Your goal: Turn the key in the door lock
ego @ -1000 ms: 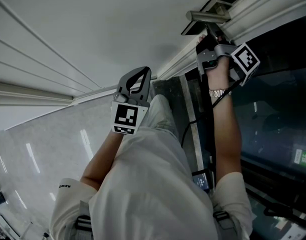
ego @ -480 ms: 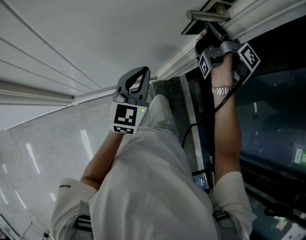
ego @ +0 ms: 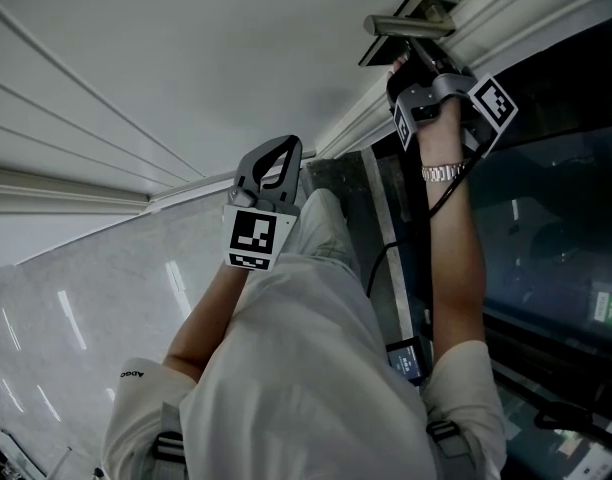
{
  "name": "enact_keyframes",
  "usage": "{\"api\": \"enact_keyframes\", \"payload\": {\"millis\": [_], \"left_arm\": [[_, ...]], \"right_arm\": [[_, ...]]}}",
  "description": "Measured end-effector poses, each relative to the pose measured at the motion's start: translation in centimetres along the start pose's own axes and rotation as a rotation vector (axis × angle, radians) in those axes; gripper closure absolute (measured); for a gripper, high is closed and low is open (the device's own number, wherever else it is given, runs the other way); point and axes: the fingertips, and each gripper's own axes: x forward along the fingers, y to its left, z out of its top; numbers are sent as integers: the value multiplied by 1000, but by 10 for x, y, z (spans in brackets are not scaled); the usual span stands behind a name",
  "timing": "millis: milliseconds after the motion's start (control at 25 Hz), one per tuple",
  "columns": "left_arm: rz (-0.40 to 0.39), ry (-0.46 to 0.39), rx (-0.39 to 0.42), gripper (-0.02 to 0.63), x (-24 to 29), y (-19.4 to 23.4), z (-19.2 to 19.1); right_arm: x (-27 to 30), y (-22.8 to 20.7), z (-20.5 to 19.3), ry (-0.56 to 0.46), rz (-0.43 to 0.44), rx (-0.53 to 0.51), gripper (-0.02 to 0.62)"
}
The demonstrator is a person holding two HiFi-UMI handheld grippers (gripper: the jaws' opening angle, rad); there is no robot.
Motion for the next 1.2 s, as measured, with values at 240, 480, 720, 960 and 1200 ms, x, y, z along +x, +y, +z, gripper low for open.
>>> {"api": "enact_keyframes", "payload": {"millis": [240, 480, 720, 960, 1200], "left_arm": [[13, 0, -1, 597, 1, 5, 0], [11, 0, -5, 597, -2, 5, 0], [3, 2, -3, 597, -2, 3, -1], [-2, 5, 0, 597, -3, 1, -2], [2, 6, -1, 597, -4, 4, -3]], "right_arm": [[-1, 1, -1, 3, 11, -64, 552], [-7, 8, -8, 53, 32, -239, 449], [-14, 9, -20, 117, -30, -613, 416], [-23, -2, -20, 132, -151, -979, 417], [-25, -4, -22, 134, -222, -1262, 417]]}}
